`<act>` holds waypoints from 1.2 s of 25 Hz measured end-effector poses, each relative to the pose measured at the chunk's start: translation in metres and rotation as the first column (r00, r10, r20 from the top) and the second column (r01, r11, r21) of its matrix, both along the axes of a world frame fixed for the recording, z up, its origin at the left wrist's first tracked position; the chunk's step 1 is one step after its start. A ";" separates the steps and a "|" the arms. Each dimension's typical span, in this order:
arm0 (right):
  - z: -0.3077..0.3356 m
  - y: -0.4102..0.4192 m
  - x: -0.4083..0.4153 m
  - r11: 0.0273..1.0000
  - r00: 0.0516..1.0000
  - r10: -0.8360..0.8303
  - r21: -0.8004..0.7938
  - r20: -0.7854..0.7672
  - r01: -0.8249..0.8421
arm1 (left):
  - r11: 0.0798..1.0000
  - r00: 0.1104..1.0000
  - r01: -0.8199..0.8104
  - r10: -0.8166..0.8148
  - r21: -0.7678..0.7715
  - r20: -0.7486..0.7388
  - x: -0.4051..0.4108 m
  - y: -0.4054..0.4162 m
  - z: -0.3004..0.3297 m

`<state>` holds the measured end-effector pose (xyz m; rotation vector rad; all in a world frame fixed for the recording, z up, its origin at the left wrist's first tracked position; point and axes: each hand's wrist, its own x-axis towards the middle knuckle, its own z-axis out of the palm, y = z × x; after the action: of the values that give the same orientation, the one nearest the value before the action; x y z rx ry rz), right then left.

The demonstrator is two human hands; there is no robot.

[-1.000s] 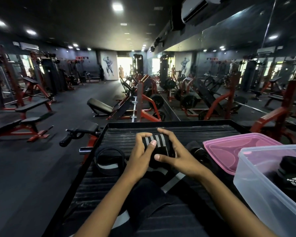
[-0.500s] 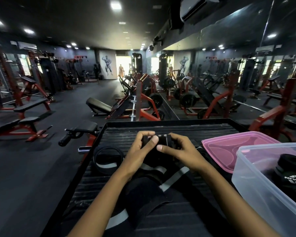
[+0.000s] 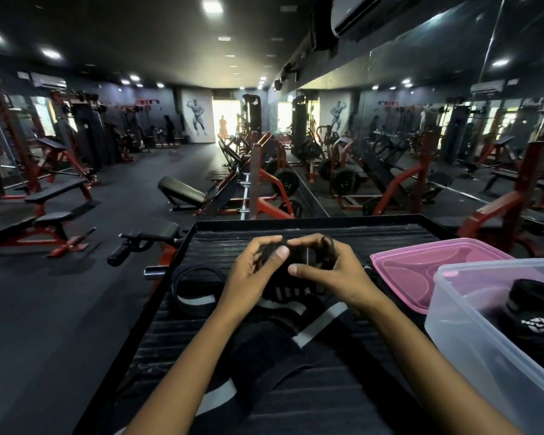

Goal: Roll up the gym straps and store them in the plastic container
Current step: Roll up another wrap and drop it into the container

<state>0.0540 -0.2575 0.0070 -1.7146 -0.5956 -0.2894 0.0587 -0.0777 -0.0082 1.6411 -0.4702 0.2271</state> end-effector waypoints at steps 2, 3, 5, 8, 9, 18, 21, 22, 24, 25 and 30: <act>-0.001 0.003 0.002 0.991 0.995 -0.027 0.127 -0.096 0.039 | 0.992 0.996 0.073 -0.078 0.102 0.047 0.002 0.004 -0.002; -0.002 0.004 0.002 0.987 0.991 -0.059 0.142 -0.118 0.075 | 0.985 0.990 0.064 -0.082 0.159 0.111 0.001 0.003 -0.003; -0.002 0.006 0.002 0.989 0.989 -0.104 0.097 -0.108 0.115 | 0.985 0.979 0.002 -0.037 0.172 0.199 -0.001 -0.001 -0.003; 0.002 0.005 -0.002 0.996 0.993 0.006 0.093 -0.122 0.005 | 0.998 0.991 -0.014 0.005 0.062 0.137 -0.004 -0.003 -0.001; 0.003 0.004 -0.003 0.995 0.990 0.060 0.084 -0.130 -0.049 | 1.000 0.996 -0.001 -0.001 0.022 0.094 -0.004 -0.002 0.000; 0.006 0.004 -0.008 0.962 0.962 0.182 0.239 -0.203 -0.131 | 0.945 0.905 0.188 -0.273 -0.269 -0.327 -0.008 -0.010 0.003; 0.005 0.005 -0.006 0.954 0.966 0.105 0.300 -0.234 -0.031 | 0.966 0.947 0.169 -0.215 -0.197 -0.240 -0.006 -0.006 0.003; 0.004 0.005 -0.004 0.946 0.966 0.075 0.323 -0.249 0.009 | 0.976 0.966 0.163 -0.187 -0.142 -0.180 -0.005 -0.005 0.003; 0.003 0.003 -0.002 0.937 0.957 0.023 0.340 -0.288 0.080 | 0.987 0.986 0.143 -0.148 -0.069 -0.078 -0.007 -0.005 0.003; 0.002 0.003 -0.001 0.939 0.955 0.015 0.331 -0.296 0.088 | 0.989 0.989 0.131 -0.135 -0.074 -0.054 -0.008 -0.006 0.004; 0.003 -0.002 -0.001 0.977 0.958 0.094 0.208 -0.271 -0.037 | 0.990 0.999 -0.013 0.019 -0.139 0.042 -0.009 -0.004 0.011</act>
<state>0.0534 -0.2599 0.0098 -1.5023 -0.3988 -0.0536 0.0496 -0.0819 0.0030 1.5074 -0.4642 0.3014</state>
